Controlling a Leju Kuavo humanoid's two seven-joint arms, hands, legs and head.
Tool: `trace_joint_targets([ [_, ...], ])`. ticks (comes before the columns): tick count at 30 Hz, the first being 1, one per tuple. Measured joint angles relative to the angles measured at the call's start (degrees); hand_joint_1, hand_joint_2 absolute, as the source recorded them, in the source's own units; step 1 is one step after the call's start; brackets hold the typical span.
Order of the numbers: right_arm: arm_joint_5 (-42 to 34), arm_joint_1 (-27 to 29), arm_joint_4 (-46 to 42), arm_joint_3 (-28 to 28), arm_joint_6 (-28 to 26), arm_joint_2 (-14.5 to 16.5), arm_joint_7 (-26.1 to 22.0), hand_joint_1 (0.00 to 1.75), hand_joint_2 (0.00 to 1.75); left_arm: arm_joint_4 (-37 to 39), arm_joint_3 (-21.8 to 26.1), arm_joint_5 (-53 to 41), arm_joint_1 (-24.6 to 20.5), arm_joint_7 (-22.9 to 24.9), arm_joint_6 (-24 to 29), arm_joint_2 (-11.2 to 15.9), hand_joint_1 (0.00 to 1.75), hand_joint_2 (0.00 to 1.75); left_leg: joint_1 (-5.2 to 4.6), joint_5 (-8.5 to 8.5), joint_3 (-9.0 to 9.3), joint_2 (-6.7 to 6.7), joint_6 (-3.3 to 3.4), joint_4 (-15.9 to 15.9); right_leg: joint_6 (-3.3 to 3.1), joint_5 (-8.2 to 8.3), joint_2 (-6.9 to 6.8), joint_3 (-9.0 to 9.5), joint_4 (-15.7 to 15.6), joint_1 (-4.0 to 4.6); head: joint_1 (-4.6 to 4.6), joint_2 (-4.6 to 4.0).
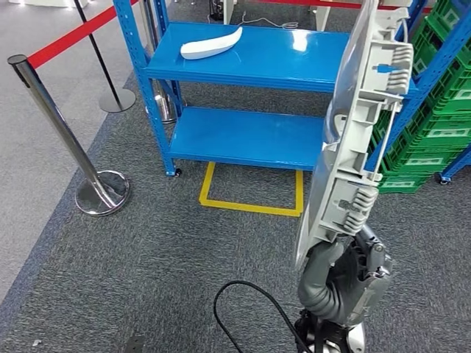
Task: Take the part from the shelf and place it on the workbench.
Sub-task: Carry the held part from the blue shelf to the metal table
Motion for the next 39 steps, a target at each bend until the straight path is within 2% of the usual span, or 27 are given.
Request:
trace_joint_targets([
  [1,-0.01,0.04,0.01,-0.04,0.0,0.0,-0.01,1.75,1.75,0.0,0.0,0.0,0.02,0.0,0.01,0.01,0.0,1.75,-0.03,0.0,0.03,0.0,0.0,0.01,-0.08,0.69,0.0,0.17,-0.16,0.0,0.02,-0.01],
  [2,0.0,0.07,0.01,-0.07,0.0,0.0,-0.01,1.75,1.75,0.0,0.0,0.0,0.03,0.0,0.01,0.01,0.0,1.75,-0.04,-0.01,0.09,-0.02,-0.01,0.01,-0.22,2.26,0.0,1.45,-2.55,0.0,0.02,-0.01],
  [4,0.01,0.07,-0.01,-0.09,0.0,0.01,-0.03,1.75,1.75,0.0,0.0,0.0,0.02,0.0,0.01,0.0,0.0,1.75,-0.17,-0.07,0.16,-0.08,-0.21,0.1,-0.54,5.5,-0.04,5.45,-10.17,0.03,0.04,-0.02],
  [5,0.02,0.06,-0.01,-0.09,0.0,0.05,-0.04,1.75,1.75,0.0,0.0,0.0,0.0,0.0,0.01,0.01,0.0,1.75,-0.29,-0.07,0.1,-0.11,-0.45,0.19,-0.72,6.34,-0.01,6.98,-13.13,0.04,-0.01,-0.01],
  [6,0.01,0.07,-0.01,-0.1,0.0,0.09,-0.05,1.75,1.75,0.0,0.0,0.0,0.0,0.0,0.01,0.03,0.0,1.75,-0.4,-0.03,-0.02,-0.12,-0.76,0.25,-0.91,6.61,0.05,7.75,-14.77,0.07,-0.04,-0.02],
  [9,-0.07,0.13,-0.01,-0.15,0.0,0.2,-0.04,1.75,1.75,0.0,0.0,0.0,-0.02,0.0,0.01,0.07,0.0,1.75,-0.35,0.06,-0.3,-0.1,-1.69,0.27,-1.75,6.73,0.23,7.7,-15.37,0.1,-0.09,-0.02],
  [10,-0.18,0.11,-0.01,-0.16,0.0,0.25,0.02,1.75,1.75,0.0,0.01,0.01,-0.03,0.0,0.0,0.07,0.0,1.75,-0.32,-0.51,-0.6,-0.09,-2.0,0.88,-2.06,6.84,0.2,7.69,-15.46,0.01,-0.21,-0.02],
  [12,-0.59,0.05,-0.01,-0.16,0.0,0.31,0.36,1.75,1.75,0.0,0.02,0.11,-0.04,0.0,-0.05,0.07,0.0,1.75,-0.24,-3.39,-2.67,-0.05,-2.56,5.36,-2.54,7.01,0.15,7.68,-15.6,-0.18,-0.48,-0.02],
  [14,-1.13,0.01,0.05,-0.15,0.01,0.31,0.99,1.75,1.75,0.0,0.04,0.23,-0.03,0.0,-0.15,0.08,0.0,1.75,-0.17,-6.75,-6.22,-0.04,-2.94,12.77,-2.76,7.06,0.29,7.53,-15.58,-0.18,-0.65,-0.02],
  [15,-1.39,0.01,0.11,-0.15,0.01,0.31,1.29,1.75,1.75,0.0,0.05,0.24,-0.01,0.01,-0.23,0.08,0.0,1.75,-0.16,-7.35,-7.43,-0.03,-3.02,15.25,-2.78,7.08,0.51,7.47,-15.58,-0.17,-0.66,-0.01],
  [16,-1.62,0.0,0.16,-0.15,0.01,0.31,1.55,1.75,1.75,0.0,0.05,0.18,-0.01,0.14,-0.29,0.08,0.0,1.75,-0.15,-6.83,-7.68,-0.04,-3.01,15.73,-2.76,7.12,0.84,7.44,-15.57,-0.17,-0.66,-0.01],
  [17,-1.86,-0.02,0.19,-0.15,0.01,0.31,1.75,1.75,1.75,0.0,0.05,0.05,-0.01,0.44,-0.33,0.1,0.0,1.75,-0.15,-5.33,-6.85,-0.09,-2.92,14.06,-2.7,7.16,1.27,7.43,-15.56,-0.18,-0.66,-0.01],
  [18,-2.07,-0.06,0.21,-0.15,0.01,0.31,1.94,1.75,1.75,0.0,0.05,-0.11,-0.01,0.89,-0.31,0.13,0.0,1.75,-0.12,-3.35,-5.14,-0.42,-2.78,10.81,-2.59,7.23,1.78,7.44,-15.56,-0.2,-0.67,-0.01],
  [20,-2.4,-0.18,0.21,-0.13,0.01,0.31,2.22,1.75,1.75,0.0,0.04,-0.34,-0.01,1.88,-0.12,0.17,0.0,1.75,0.07,-0.67,-1.47,-2.12,-2.4,3.65,-2.21,7.36,2.84,7.22,-15.4,-0.04,-0.67,-0.02],
  [22,-2.56,-0.26,0.21,-0.11,0.01,0.31,2.32,1.75,1.75,0.0,0.04,-0.37,-0.03,2.43,0.05,0.19,0.0,1.75,0.15,-0.44,0.03,-3.17,-1.94,0.5,-1.59,7.62,3.79,6.79,-15.42,0.02,-0.68,-0.01],
  [24,-2.7,-0.27,0.21,-0.11,0.0,0.31,2.38,1.75,1.75,0.0,0.04,-0.36,-0.05,2.63,0.09,0.15,0.0,1.75,0.14,-0.39,0.09,-2.32,-1.25,0.14,-0.89,7.85,4.35,6.37,-15.61,-0.16,-0.69,-0.01],
  [26,-2.8,-0.3,0.21,-0.11,0.0,0.3,2.44,1.75,1.75,0.0,0.04,-0.36,-0.07,2.67,0.12,0.09,0.0,1.75,0.23,-0.19,0.15,-1.23,-0.48,-0.1,-0.32,6.5,2.98,5.3,-13.69,-0.15,-0.32,-0.01],
  [28,-2.82,-0.34,0.21,-0.11,0.0,0.28,2.44,1.75,1.75,0.0,0.05,-0.36,0.0,2.67,0.14,0.08,0.0,1.75,0.17,-0.2,0.16,-0.11,-0.04,-0.15,0.05,3.0,0.92,2.48,-7.41,-0.1,0.09,0.0],
  [29,-2.83,-0.34,0.21,-0.11,0.0,0.28,2.44,1.75,1.75,0.0,0.06,-0.36,0.08,2.67,0.14,0.1,0.0,1.75,0.1,-0.22,0.16,0.52,0.05,-0.14,0.17,1.3,0.44,0.73,-3.58,-0.11,0.12,0.0],
  [30,-2.85,-0.33,0.22,-0.11,0.0,0.27,2.45,1.75,1.75,0.0,0.07,-0.35,0.14,2.67,0.14,0.11,0.0,1.75,0.05,-0.26,0.18,1.17,0.08,-0.13,0.24,0.39,0.19,-0.55,-0.74,-0.12,0.1,-0.01],
  [31,-2.87,-0.33,0.23,-0.11,0.0,0.27,2.46,1.75,1.75,0.0,0.08,-0.35,0.17,2.67,0.14,0.13,0.0,1.75,0.02,-0.3,0.23,1.8,0.07,-0.12,0.27,0.54,0.02,-0.93,0.21,-0.11,0.1,-0.01],
  [32,-2.89,-0.32,0.25,-0.11,0.0,0.26,2.46,1.75,1.75,0.0,0.08,-0.35,0.16,2.67,0.14,0.13,0.0,1.75,0.0,-0.38,0.34,2.41,0.02,-0.11,0.24,1.74,-0.19,-0.15,-1.11,-0.11,0.1,-0.01],
  [33,-2.89,-0.32,0.25,-0.11,0.0,0.26,2.47,1.75,1.75,0.0,0.08,-0.34,0.14,2.67,0.14,0.11,0.0,1.75,0.0,-0.5,0.51,2.98,-0.08,-0.1,0.16,3.64,-0.79,1.65,-4.45,-0.1,0.11,-0.02],
  [35,-2.87,-0.37,0.25,-0.1,0.0,0.27,2.47,1.75,1.75,0.0,0.09,-0.33,0.13,2.66,0.14,0.1,0.0,1.75,-0.24,-0.87,0.88,3.96,-0.5,0.03,-0.19,6.41,-3.25,5.61,-11.91,0.12,0.12,-0.01],
  [36,-2.86,-0.41,0.25,-0.1,0.0,0.27,2.47,1.75,1.75,0.0,0.09,-0.3,0.14,2.66,0.15,0.11,0.0,1.75,-0.43,-1.01,1.01,4.4,-0.79,0.1,-0.52,6.99,-4.08,6.75,-14.17,0.25,0.1,-0.02],
  [37,-2.85,-0.42,0.26,-0.09,0.0,0.28,2.47,1.75,1.75,0.0,0.09,-0.26,0.15,2.65,0.16,0.14,0.0,1.75,-0.61,-1.08,1.09,4.88,-1.06,0.13,-0.9,7.01,-4.34,7.09,-15.04,0.41,0.07,-0.01],
  [39,-2.84,-0.4,0.26,-0.09,0.0,0.28,2.47,1.75,1.75,0.0,0.1,-0.18,0.08,2.61,0.17,0.15,0.0,1.75,-0.67,-1.16,1.2,5.93,-1.59,0.07,-1.72,7.23,-2.91,6.82,-15.15,0.46,0.06,-0.01],
])
